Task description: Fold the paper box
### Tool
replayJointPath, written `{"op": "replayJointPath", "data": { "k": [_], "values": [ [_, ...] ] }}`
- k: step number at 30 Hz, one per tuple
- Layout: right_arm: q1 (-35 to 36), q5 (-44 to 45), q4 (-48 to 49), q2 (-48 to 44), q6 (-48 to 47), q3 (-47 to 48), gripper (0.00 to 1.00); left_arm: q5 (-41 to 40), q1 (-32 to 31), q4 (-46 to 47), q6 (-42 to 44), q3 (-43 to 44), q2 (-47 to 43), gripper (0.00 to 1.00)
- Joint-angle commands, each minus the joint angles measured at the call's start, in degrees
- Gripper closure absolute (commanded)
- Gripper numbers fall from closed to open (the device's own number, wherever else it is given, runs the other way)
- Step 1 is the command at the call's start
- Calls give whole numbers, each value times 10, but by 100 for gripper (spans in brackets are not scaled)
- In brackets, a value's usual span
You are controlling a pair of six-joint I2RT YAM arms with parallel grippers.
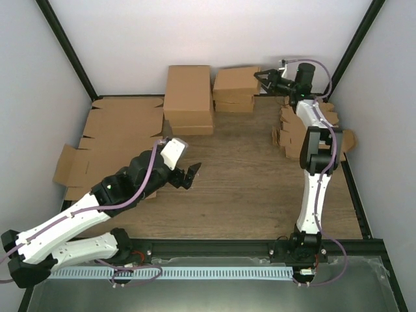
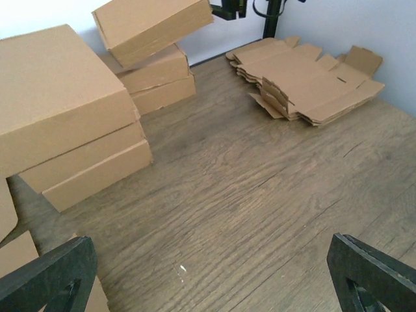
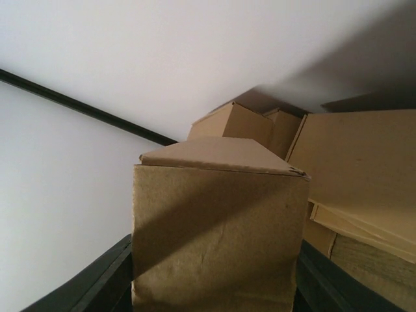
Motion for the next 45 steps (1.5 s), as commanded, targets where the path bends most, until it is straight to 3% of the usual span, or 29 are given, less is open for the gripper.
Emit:
{"op": "replayJointPath", "data": {
  "k": [1, 10, 18, 26, 29, 32, 39, 45],
  "values": [
    [28, 5, 58, 57, 18, 74, 63, 63, 32, 31, 15, -17, 1, 0],
    [34, 34, 117, 174, 55, 171, 64, 82, 71, 44, 7, -42, -27, 0],
    [34, 68, 127, 214, 46, 215, 61, 96, 85, 46, 6, -39, -2, 0],
    [29, 101, 68, 238, 9, 260, 26, 152, 148, 45, -10, -25, 23, 0],
    [27, 138, 33, 220, -13, 258, 3, 167, 176, 41, -21, -14, 32, 0],
    [26, 175, -4, 202, -39, 259, 0, 181, 203, 29, -29, 5, 45, 0],
    [23, 242, -90, 158, -102, 252, 0, 263, 326, -8, -48, 74, 101, 0],
    [28, 234, -124, 51, -206, 162, 0, 394, 493, -15, -70, 125, 162, 0]
  ]
}}
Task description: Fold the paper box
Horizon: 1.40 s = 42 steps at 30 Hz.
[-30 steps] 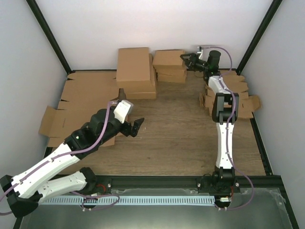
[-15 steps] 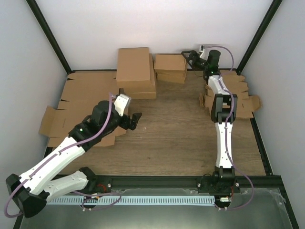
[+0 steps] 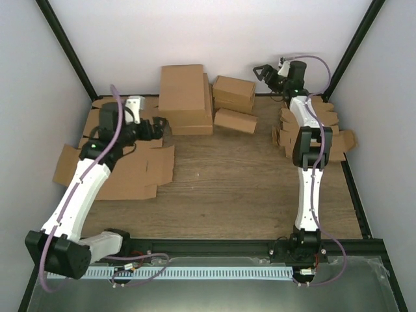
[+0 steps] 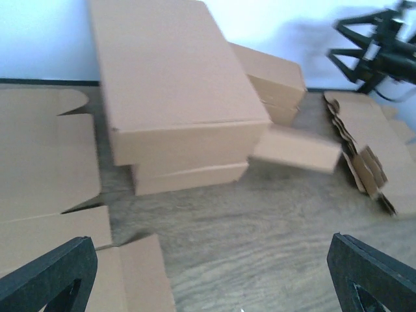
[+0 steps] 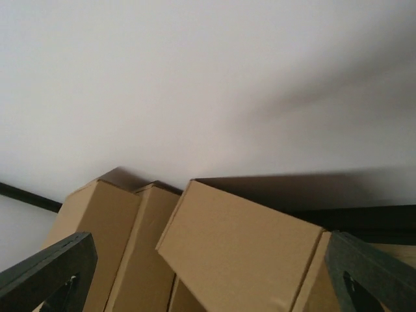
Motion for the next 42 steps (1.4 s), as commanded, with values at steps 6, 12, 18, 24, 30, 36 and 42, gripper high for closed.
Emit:
{"op": "replayJointPath", "data": {
  "k": [6, 12, 18, 24, 30, 36, 42],
  "values": [
    [11, -11, -30, -214, -157, -181, 1, 244, 200, 44, -69, 67, 129, 1],
    [13, -18, -43, -266, -161, -279, 5, 318, 223, 66, -87, 159, 271, 12],
    [13, 16, -72, -242, -128, -288, 7, 359, 223, 99, -115, 221, 364, 20],
    [13, 4, -91, -159, -90, -196, 12, 384, 222, 97, -123, 294, 436, 23],
    [13, 1, -118, -81, -49, -118, 1, 409, 211, 110, -146, 333, 493, 26],
    [13, -34, -84, -40, -12, -89, 4, 412, 189, 100, -150, 374, 535, 28],
    [13, -55, -63, 6, 10, -59, 4, 415, 180, 107, -158, 394, 559, 33]
  ]
}}
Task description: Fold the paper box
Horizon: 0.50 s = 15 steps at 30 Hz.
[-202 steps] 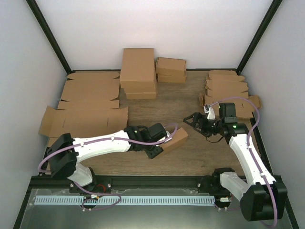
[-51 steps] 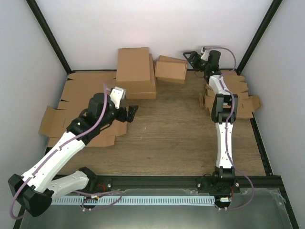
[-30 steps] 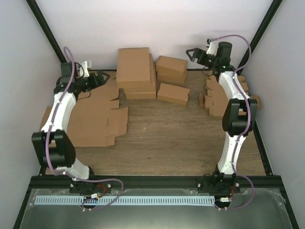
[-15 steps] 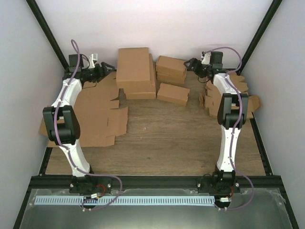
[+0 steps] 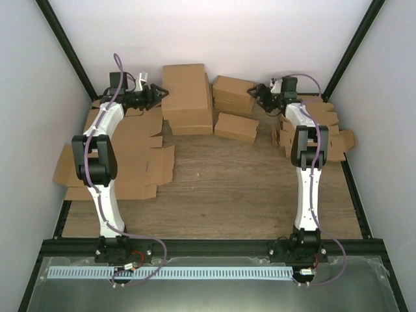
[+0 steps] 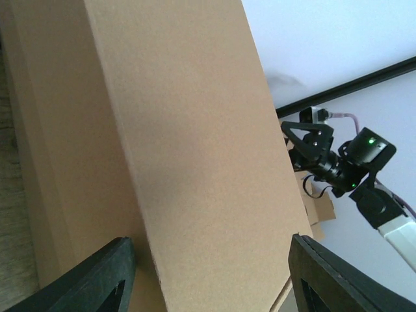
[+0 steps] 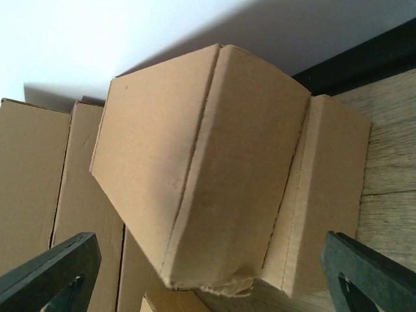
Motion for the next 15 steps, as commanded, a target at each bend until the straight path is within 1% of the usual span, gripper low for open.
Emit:
{"op": "replayJointPath", "data": {
  "k": [1, 5, 12, 15],
  "values": [
    [2, -26, 24, 31, 25, 55, 4, 17, -4, 11, -6, 35, 19, 34],
    [2, -32, 38, 61, 33, 91, 5, 17, -6, 7, -10, 54, 33, 35],
    [2, -6, 76, 72, 3, 107, 12, 14, -7, -3, -9, 94, 65, 36],
    [2, -15, 79, 92, 10, 138, 15, 14, -6, -9, -9, 110, 79, 36]
  ]
}}
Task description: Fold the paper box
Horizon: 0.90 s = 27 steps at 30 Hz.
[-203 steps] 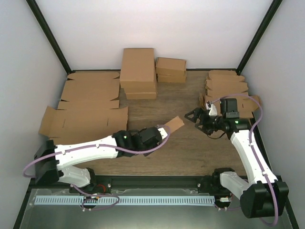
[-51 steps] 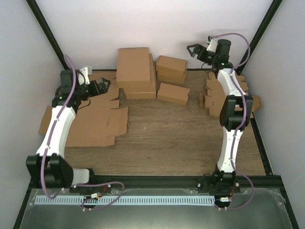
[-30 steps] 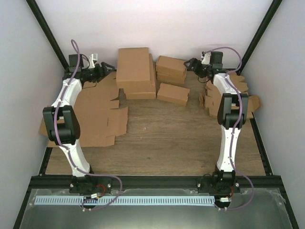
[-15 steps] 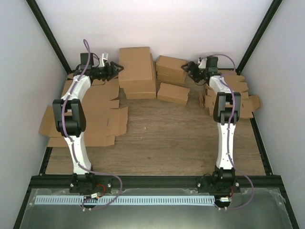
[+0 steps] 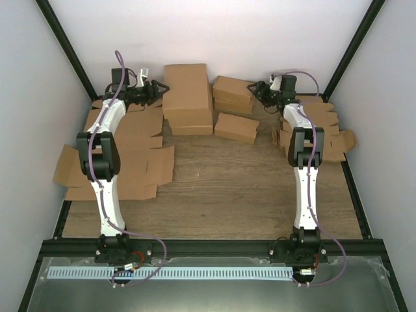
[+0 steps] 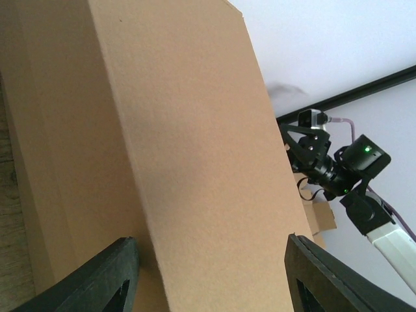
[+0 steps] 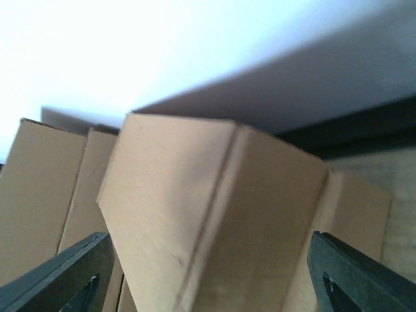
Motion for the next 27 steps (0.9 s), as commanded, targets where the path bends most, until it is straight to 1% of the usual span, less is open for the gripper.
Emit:
{"op": "replayJointPath", "data": {
  "k": [1, 7, 9, 12, 16, 18, 20, 24, 27],
  "values": [
    [2, -9, 31, 37, -5, 81, 16, 9, -3, -8, 2, 31, 25, 36],
    [2, -34, 70, 50, 12, 95, 15, 3, -3, -37, 19, 63, 32, 35],
    [2, -44, 73, 47, 7, 96, 14, -4, -1, -52, 30, 67, 27, 31],
    [2, -28, 37, 24, -31, 95, 9, -26, 2, -81, 54, 66, 2, 24],
    [2, 1, -15, -41, -96, 61, 2, -61, 10, -117, 82, 56, -45, 13],
    [2, 6, -34, -85, -133, 19, 1, -79, 11, -129, 92, 43, -76, 10],
    [2, 2, -45, -162, -179, -41, 0, -91, 11, -131, 97, 12, -113, 8],
    [2, -34, -54, -290, -309, -212, 0, -105, 8, -114, 99, -87, -216, 2],
    [2, -35, -78, -367, -423, -309, 0, -120, 4, -95, 96, -169, -287, 0]
  ]
}}
